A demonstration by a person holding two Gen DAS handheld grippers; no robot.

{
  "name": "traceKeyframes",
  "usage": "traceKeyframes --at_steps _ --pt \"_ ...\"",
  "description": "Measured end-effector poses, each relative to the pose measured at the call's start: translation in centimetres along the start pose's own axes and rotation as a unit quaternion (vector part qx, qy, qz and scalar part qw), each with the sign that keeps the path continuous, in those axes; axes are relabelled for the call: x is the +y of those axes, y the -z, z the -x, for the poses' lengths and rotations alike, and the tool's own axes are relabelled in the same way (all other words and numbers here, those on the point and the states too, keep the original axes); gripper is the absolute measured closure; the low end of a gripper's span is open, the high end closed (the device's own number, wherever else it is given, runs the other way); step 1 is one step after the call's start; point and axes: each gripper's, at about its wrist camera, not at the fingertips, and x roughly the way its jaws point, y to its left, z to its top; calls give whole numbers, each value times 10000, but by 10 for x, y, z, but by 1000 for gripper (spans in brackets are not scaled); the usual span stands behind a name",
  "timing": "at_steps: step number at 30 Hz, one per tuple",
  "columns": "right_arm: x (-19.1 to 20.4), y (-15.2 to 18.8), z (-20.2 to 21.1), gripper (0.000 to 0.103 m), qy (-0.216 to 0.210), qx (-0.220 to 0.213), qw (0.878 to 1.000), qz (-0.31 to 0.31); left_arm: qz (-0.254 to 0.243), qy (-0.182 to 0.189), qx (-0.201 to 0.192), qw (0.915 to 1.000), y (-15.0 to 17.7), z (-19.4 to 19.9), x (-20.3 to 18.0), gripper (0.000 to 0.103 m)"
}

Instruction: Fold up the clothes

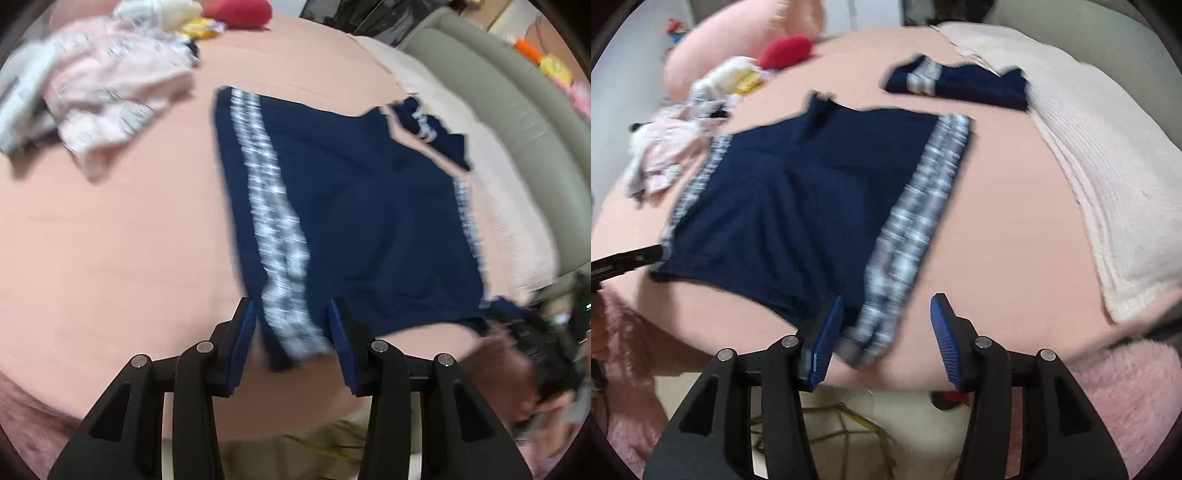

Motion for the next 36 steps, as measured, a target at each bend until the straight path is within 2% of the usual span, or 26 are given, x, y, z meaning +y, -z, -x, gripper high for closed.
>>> traceKeyframes --at_steps 2,3,5,10,14,20,22,25,27,28,31,33,36 --pt "16 -1 -5 52 -77 9 9994 349 -202 -398 78 9990 -1 -6 -6 60" --pt "23 -1 -13 52 72 128 9987 478 -241 -539 126 9982 1 -8 -4 60" --pt "27 3 -26 51 355 331 9966 665 -21 -418 196 9989 0 -8 8 58" --pt "10 2 -17 47 475 251 9981 313 533 -160 -158 9983 -6 9 34 59" --pt "-6 -1 -8 47 -186 162 9994 -262 432 -275 -173 9985 -5 11 31 59" --pt "-19 6 -22 46 -566 588 9932 -835 -43 33 -675 9977 0 39 11 59" --pt "-19 5 -25 45 -570 610 9926 -877 -309 -218 -523 9979 0 27 0 59" --pt "-5 9 -27 49 -121 669 9967 -438 -395 -812 56 9959 5 -3 5 58" --pt "3 9 -26 49 114 659 9975 -214 -338 -781 26 9964 4 -1 9 58" --pt "2 8 -28 49 84 668 9974 -255 -298 -760 -32 9967 2 3 9 58" --pt "-13 5 -29 61 -392 668 9949 -639 -238 -608 -235 9976 -1 9 8 59" --pt "-20 3 -29 84 -746 667 9909 -897 -191 -375 -305 9987 -2 11 7 59" --pt "-27 -1 -30 92 -1083 638 9851 -1170 -152 -229 -446 9986 -13 7 -1 59"
